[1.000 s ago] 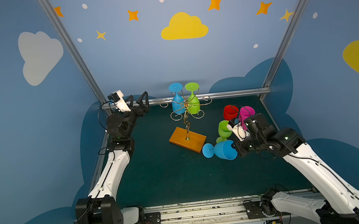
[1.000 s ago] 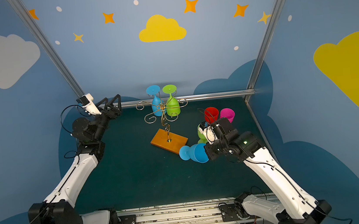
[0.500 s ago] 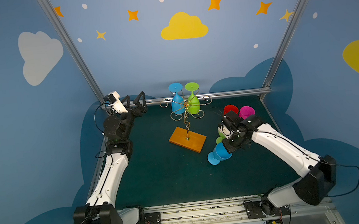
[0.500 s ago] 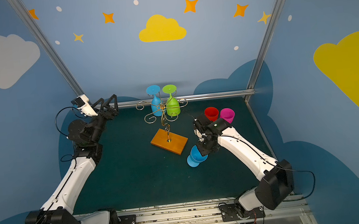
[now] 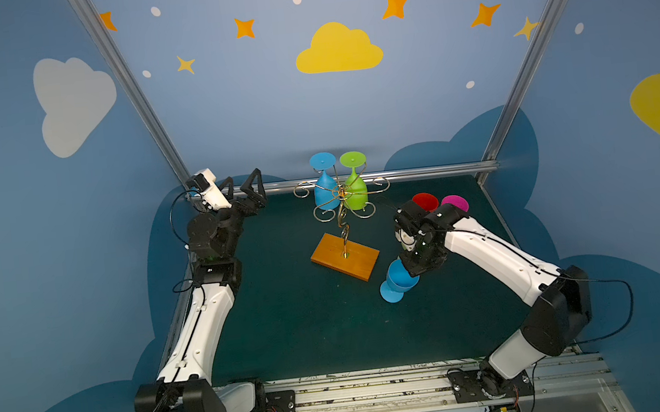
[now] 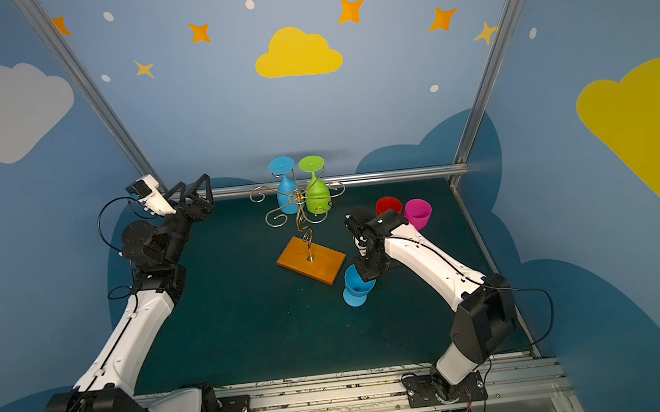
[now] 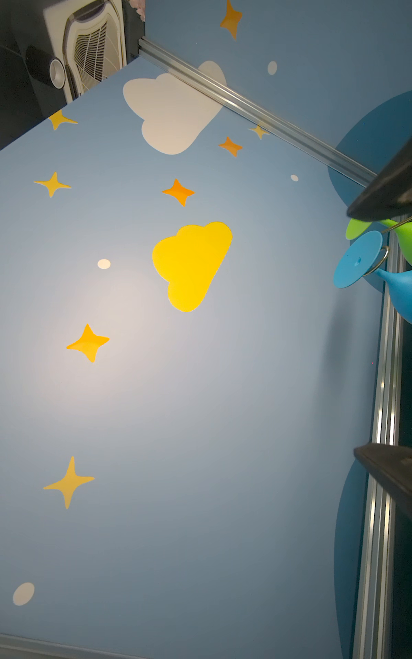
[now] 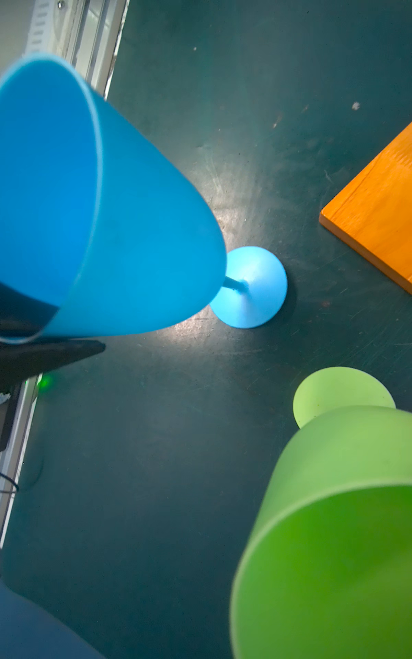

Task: Take the wine glass off the wine glass rack
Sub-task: 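Lower the blue glass with the right gripper and stand it upright on the table, then open the right gripper and draw back while the left gripper reaches toward the rack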

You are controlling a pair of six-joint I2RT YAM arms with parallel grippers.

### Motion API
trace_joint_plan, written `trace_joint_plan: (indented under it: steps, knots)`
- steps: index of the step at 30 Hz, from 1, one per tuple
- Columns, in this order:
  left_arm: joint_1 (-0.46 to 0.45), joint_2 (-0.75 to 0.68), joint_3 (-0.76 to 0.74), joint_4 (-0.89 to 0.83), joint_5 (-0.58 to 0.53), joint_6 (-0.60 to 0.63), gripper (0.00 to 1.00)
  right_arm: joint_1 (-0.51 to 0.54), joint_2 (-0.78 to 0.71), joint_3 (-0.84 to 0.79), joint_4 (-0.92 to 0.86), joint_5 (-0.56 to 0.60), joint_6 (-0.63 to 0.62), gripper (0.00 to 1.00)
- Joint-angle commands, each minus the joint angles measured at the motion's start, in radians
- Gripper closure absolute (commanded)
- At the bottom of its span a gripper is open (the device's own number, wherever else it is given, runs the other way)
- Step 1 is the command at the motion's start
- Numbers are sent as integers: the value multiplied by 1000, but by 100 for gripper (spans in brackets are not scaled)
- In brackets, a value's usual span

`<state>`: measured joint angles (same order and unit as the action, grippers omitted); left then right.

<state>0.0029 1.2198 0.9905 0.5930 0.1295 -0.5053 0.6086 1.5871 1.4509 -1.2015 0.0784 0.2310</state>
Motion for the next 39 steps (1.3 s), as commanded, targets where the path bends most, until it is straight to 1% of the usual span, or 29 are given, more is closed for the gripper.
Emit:
trace_joint_plan:
  steps: [1,5,10,14,18,19,21,25,31,35,39]
  knots:
    - [10,-14,9,-41,-13,7,5,4,-19,23,8,-17,10,80]
    - [20,-5,44,-116,-12,-6,5,-4,-55,28,26,-22,9,64]
    - [42,30,128,-262,42,-41,6,-37,-141,20,84,-64,6,52]
    - [55,81,224,-394,150,-54,7,-70,-264,-54,208,-97,-46,44]
    - [65,167,332,-484,280,-64,10,-95,-436,-204,408,-57,-9,36]
    - [66,195,368,-515,319,-69,11,-105,-483,-245,469,-55,-9,34]
    - [70,253,435,-563,390,-81,14,-136,-562,-292,531,-72,0,31]
    - [71,382,578,-632,528,-109,20,-199,-638,-321,570,-131,5,27]
    - [70,577,764,-630,733,-195,28,-222,-644,-342,585,-169,16,27]
    - [67,673,856,-618,804,-258,32,-225,-645,-352,594,-177,19,27]
    - [48,750,953,-661,835,-256,33,-227,-644,-354,600,-181,18,27]
